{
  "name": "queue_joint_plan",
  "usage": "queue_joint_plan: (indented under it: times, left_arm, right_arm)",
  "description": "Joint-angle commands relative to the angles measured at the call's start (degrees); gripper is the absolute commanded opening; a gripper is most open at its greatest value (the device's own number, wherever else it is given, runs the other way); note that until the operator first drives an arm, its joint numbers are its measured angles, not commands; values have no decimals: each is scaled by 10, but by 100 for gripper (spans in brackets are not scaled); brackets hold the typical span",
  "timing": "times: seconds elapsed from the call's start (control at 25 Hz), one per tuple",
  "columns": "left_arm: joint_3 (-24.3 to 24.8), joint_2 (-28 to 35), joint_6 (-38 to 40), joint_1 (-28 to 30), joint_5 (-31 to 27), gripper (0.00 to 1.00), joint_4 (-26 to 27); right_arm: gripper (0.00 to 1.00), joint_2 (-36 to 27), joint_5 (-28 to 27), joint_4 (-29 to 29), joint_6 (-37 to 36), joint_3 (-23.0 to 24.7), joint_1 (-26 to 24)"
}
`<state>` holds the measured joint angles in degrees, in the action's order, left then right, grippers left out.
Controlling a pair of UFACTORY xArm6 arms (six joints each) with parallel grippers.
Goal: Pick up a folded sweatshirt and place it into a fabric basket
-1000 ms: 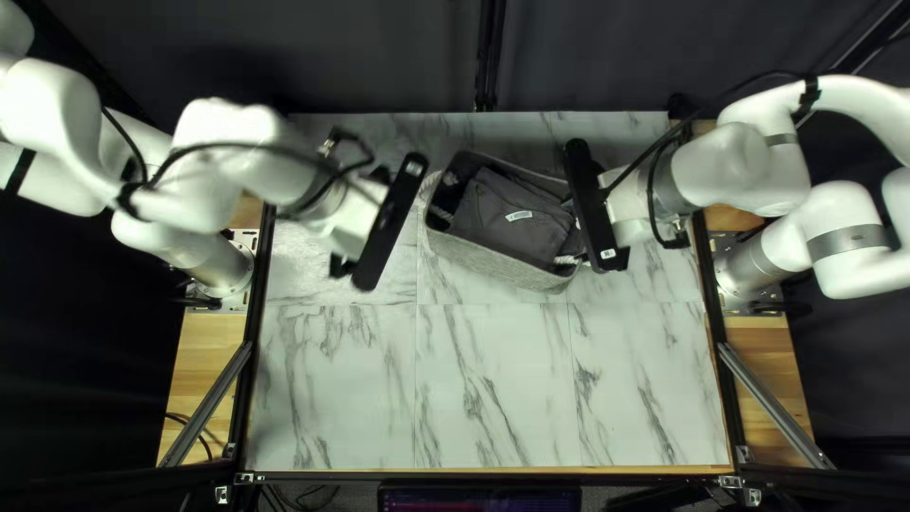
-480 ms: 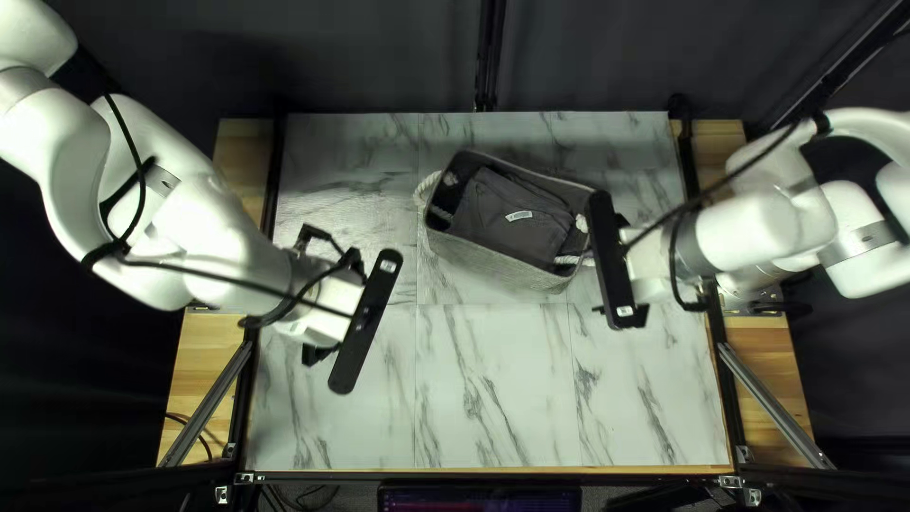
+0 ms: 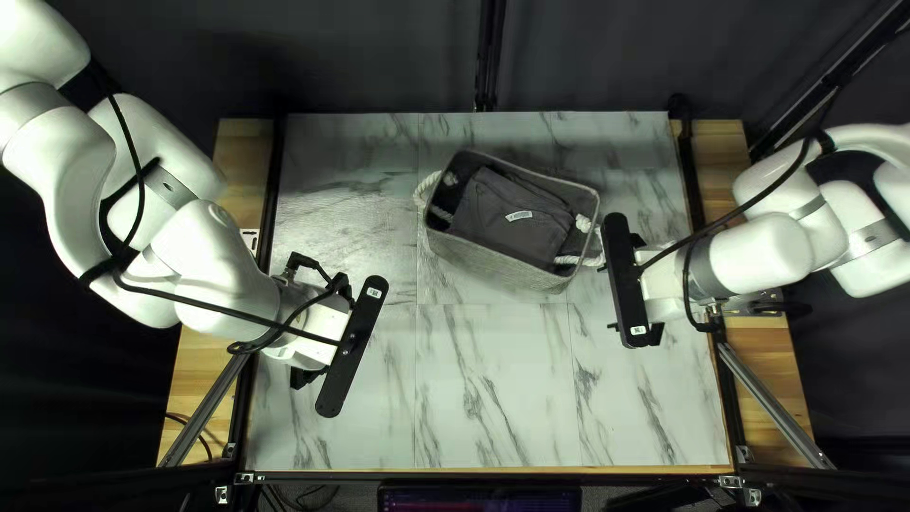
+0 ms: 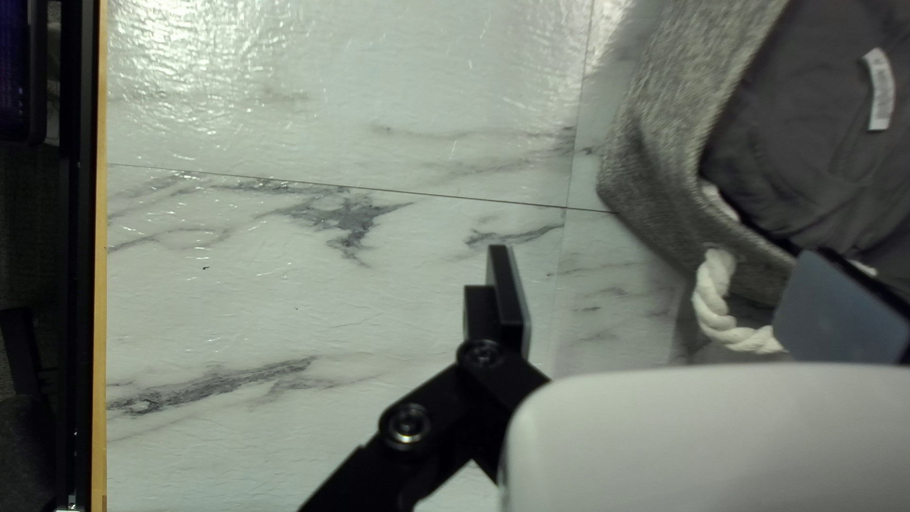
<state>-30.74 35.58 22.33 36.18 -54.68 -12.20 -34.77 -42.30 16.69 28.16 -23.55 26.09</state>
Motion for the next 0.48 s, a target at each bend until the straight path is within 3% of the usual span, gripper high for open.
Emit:
queue_joint_plan:
  times: [0.04, 0.28, 0.48]
  left_arm:
    - [12, 7, -7, -6, 8, 100, 4]
    - [15, 12, -12, -10, 8, 100, 7]
    - [22, 20, -25, -14, 14, 100, 10]
  right_arm:
    - [100, 4, 5, 0, 29, 10, 23]
    - [100, 3, 0, 0, 59, 17, 48]
    - [100, 3, -1, -15, 38, 10, 45]
